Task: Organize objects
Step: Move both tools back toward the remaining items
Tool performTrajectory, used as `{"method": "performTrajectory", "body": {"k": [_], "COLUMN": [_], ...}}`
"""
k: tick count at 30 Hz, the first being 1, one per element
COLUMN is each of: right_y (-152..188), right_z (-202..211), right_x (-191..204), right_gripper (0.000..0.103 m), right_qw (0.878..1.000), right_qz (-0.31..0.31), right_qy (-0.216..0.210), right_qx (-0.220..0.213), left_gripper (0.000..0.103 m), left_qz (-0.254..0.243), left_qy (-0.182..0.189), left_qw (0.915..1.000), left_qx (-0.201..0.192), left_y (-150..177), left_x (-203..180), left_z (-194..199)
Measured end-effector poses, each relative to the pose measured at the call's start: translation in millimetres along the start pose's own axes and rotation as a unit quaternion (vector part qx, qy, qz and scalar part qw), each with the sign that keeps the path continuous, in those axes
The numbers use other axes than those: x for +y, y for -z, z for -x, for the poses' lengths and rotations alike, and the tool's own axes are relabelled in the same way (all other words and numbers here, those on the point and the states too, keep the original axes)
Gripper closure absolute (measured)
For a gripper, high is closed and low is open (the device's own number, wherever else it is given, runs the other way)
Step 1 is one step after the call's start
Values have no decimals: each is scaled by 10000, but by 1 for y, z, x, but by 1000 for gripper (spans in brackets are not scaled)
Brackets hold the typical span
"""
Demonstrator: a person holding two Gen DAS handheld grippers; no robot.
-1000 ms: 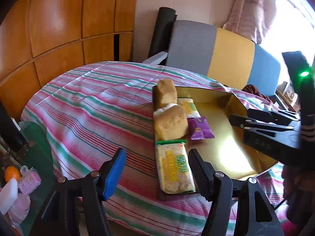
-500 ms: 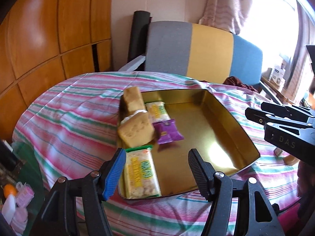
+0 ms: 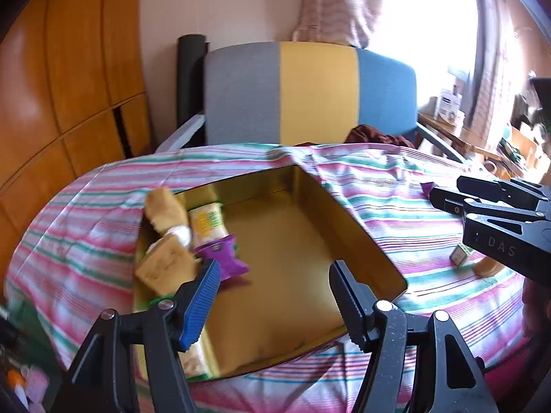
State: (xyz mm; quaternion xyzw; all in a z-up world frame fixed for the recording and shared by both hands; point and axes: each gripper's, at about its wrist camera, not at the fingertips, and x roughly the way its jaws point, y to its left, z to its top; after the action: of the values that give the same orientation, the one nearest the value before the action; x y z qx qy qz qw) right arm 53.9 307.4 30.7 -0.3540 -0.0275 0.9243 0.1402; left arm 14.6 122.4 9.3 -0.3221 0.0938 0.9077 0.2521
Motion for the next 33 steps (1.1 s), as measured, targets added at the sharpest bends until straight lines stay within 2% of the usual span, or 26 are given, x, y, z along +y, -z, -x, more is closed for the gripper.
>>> {"method": "performTrajectory", "body": {"k": [4, 8, 13, 16, 19, 21, 22, 24, 26, 27, 29, 33], "right_y": [6, 15, 36, 54, 76, 95, 104, 126, 138, 140, 141, 136], "right_z": [-4, -7, -12, -13, -12, -6, -3, -2, 1, 4, 6, -1], "right_x": [-22, -61, -126, -180, -240, -275, -288, -309, -322, -326, -326, -322], "right_gripper": [58, 58, 58, 58, 58, 58, 58, 58, 58, 58, 58, 58], "right_qw": [9999, 9987, 9920, 9821, 9626, 9389, 9261, 8954, 8724, 8675, 8658, 8737], "right_qz": [-108, -352, -656, -1195, -2263, -3247, -3627, -4375, -4825, -4918, -4952, -4809], "right_qy": [74, 230, 905, 1209, 1179, 848, 817, 682, 658, 677, 655, 591], "right_qx": [107, 282, 580, 810, 912, 762, 644, 481, 429, 313, 293, 430], "left_gripper": [36, 36, 36, 36, 36, 36, 36, 36, 36, 36, 36, 36], "left_qz": [-202, -420, -811, -1011, -1222, -1272, -1316, -1454, -1533, -1544, -1574, -1732], "left_qy": [172, 353, 461, 582, 744, 883, 965, 1097, 1211, 1301, 1448, 1579], "left_qw": [9996, 9985, 9956, 9932, 9896, 9878, 9863, 9830, 9803, 9788, 9760, 9704], "left_qx": [22, 21, 69, 68, 132, 191, 230, 248, 291, 339, 407, 589], "left_y": [-9, -19, -31, -36, -38, -39, -39, -39, -37, -35, -31, -18], "left_x": [-19, -39, -71, -92, -114, -126, -135, -152, -165, -172, -183, -202], "left_z": [-9, -18, -36, -46, -57, -63, -66, -71, -75, -78, -82, -91]}}
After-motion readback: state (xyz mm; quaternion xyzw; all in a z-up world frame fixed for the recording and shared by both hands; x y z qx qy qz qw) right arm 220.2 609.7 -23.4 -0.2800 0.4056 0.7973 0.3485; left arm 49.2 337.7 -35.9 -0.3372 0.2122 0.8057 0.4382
